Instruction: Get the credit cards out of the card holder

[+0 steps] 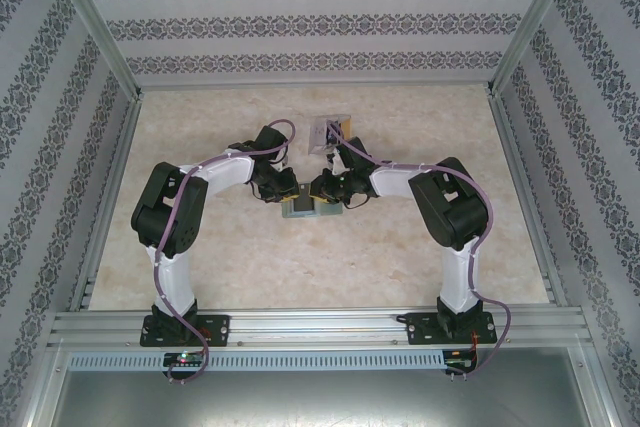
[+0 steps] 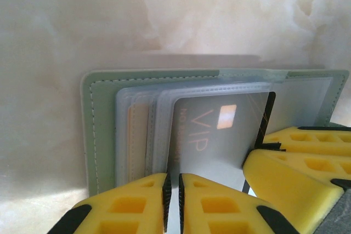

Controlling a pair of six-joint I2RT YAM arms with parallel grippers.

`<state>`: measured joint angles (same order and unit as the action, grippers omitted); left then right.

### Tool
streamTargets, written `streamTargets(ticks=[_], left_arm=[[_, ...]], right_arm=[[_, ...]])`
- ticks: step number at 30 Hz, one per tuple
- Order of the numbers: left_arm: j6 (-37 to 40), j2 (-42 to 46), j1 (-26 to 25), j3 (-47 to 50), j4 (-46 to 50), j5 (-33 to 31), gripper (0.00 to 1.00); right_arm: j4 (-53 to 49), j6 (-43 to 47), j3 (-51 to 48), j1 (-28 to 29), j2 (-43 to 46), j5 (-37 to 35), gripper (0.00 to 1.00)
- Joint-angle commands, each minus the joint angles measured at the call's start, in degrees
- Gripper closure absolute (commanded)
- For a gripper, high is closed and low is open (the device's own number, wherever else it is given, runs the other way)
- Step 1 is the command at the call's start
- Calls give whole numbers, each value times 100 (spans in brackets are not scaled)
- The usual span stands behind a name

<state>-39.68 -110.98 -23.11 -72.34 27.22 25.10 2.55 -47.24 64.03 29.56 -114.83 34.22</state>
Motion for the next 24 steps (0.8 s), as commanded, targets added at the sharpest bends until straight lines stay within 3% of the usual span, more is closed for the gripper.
streamTargets(ticks=[1, 13, 24], left_arm=[[-25, -277, 48, 51, 275, -225, 83], [-19, -324, 53, 91, 292, -250, 84], [28, -390, 54, 92, 324, -292, 87]], right_arm=[[337, -79, -120, -43, 112, 147, 84], [692, -177, -406, -169, 211, 298, 80], [967, -218, -518, -184, 205, 402, 90]])
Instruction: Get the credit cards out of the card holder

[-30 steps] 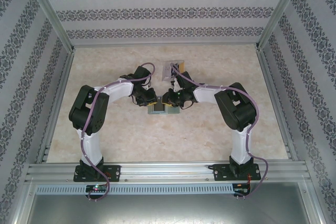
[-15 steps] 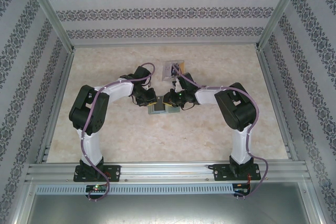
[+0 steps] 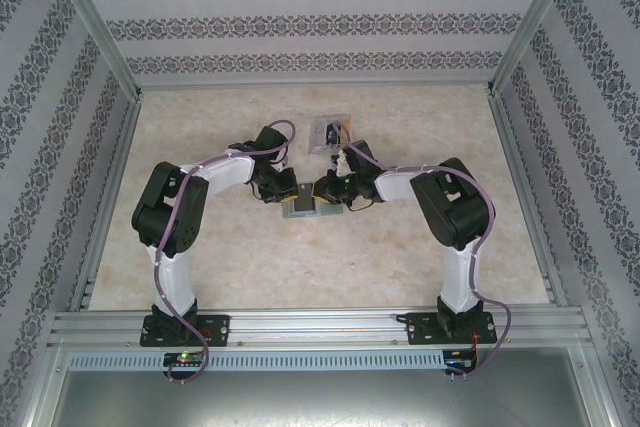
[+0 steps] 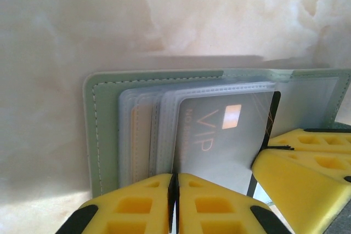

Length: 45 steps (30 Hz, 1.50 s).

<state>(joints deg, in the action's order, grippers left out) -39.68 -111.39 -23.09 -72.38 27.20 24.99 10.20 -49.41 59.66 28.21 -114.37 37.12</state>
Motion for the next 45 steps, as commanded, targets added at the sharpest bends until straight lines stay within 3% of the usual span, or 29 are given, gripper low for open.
streamTargets(ticks=[1, 17, 27, 45], left_arm=[[34, -344, 59, 99, 342, -287, 87], [114, -178, 77, 49, 353, -175, 79], [235, 232, 67, -193, 338, 273, 72], [254, -133, 2, -130, 286, 348, 81]], right_arm=[[203, 0, -93, -44, 160, 94, 91], [73, 222, -377, -185, 380, -233, 93], [0, 239, -322, -144, 265, -188, 87], [-147, 300, -132, -4, 16, -164, 76]])
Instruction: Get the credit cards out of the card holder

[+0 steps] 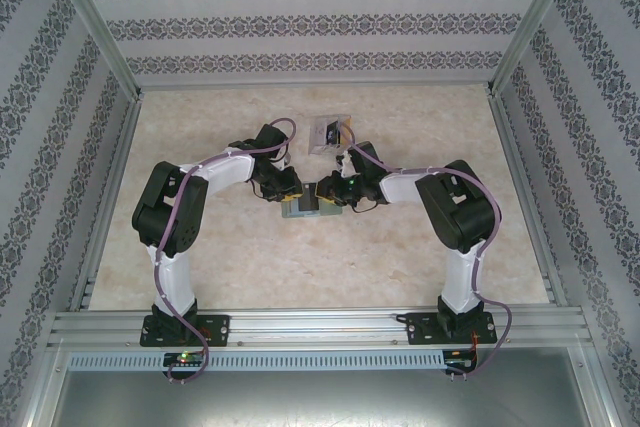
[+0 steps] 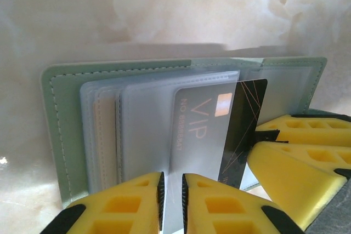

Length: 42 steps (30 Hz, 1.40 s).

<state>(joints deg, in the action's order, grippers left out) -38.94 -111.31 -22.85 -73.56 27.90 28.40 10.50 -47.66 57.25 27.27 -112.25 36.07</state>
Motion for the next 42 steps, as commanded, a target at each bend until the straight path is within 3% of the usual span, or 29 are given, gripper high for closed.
streamTargets(ticks=[1, 11, 16, 24, 28, 35, 42], left_arm=[[221, -186, -18, -47, 294, -25, 82], [413, -513, -37, -123, 890, -588, 84], [447, -504, -37, -121, 937, -669, 84], [537, -341, -35, -395, 1062, -649, 68], [624, -87, -35, -444, 784, -152, 58], [454, 654, 32, -444, 318, 227, 36], [-34, 1487, 146, 4, -777, 883, 14]], right_arm=[[-195, 134, 128, 105, -210, -45, 75], [-452, 223, 308, 244, -332, -167, 74], [-300, 229, 244, 203, -165, -93, 85], [-688, 386, -241, -52, 643, -804, 96], [-885, 644, -474, -129, 1145, -952, 100], [-716, 975, -562, -251, 2084, -339, 100], [-116, 445, -378, -746, 2421, 831, 100]])
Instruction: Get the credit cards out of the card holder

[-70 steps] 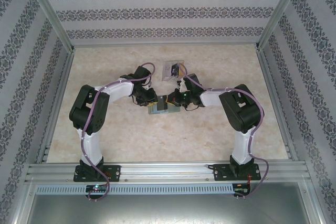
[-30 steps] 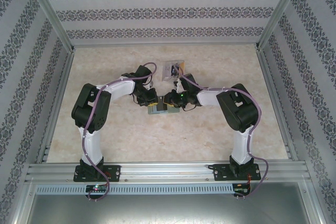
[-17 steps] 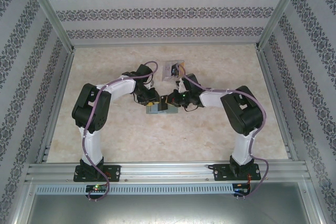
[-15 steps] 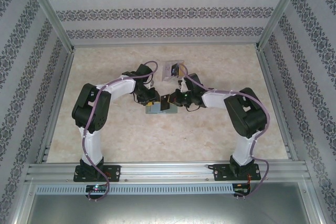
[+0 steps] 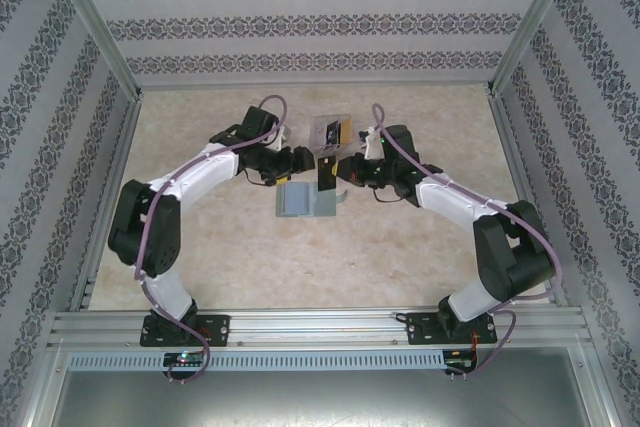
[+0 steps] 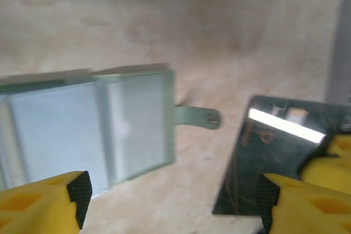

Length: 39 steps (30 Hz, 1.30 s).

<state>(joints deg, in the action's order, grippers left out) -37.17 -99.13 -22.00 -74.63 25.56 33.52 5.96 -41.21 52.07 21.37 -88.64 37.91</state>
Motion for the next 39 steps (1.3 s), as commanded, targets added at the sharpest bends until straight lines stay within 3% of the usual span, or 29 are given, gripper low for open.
streamTargets(ticks=[1, 7, 11, 18, 28, 32, 36, 39], left_arm=[[-212, 357, 66, 67, -552, 424, 12], [-456, 566, 62, -43, -991, 946, 1], [-776, 343, 47, -149, -1292, 1316, 2], [-1448, 125, 46, -244, -2396, 1946, 31], [-1893, 148, 45, -317, -2908, 2196, 70], [-2092, 190, 38, -238, -3134, 2205, 98], [-2449, 291, 33, -96, -3416, 2017, 100], [-2708, 357, 36, 22, -3619, 1853, 100]], right_arm=[[417, -319, 174, -227, 62, 786, 100], [1026, -976, 305, -502, 107, 1459, 100], [1615, -1470, 291, -592, 162, 1687, 100], [2686, -2398, 215, -729, -78, 1956, 100], [3345, -2948, 215, -788, -245, 2027, 100], [3564, -3116, 187, -775, -316, 2019, 100], [3823, -3384, 48, -681, -231, 1904, 78], [3887, -3550, -38, -566, -187, 1803, 71]])
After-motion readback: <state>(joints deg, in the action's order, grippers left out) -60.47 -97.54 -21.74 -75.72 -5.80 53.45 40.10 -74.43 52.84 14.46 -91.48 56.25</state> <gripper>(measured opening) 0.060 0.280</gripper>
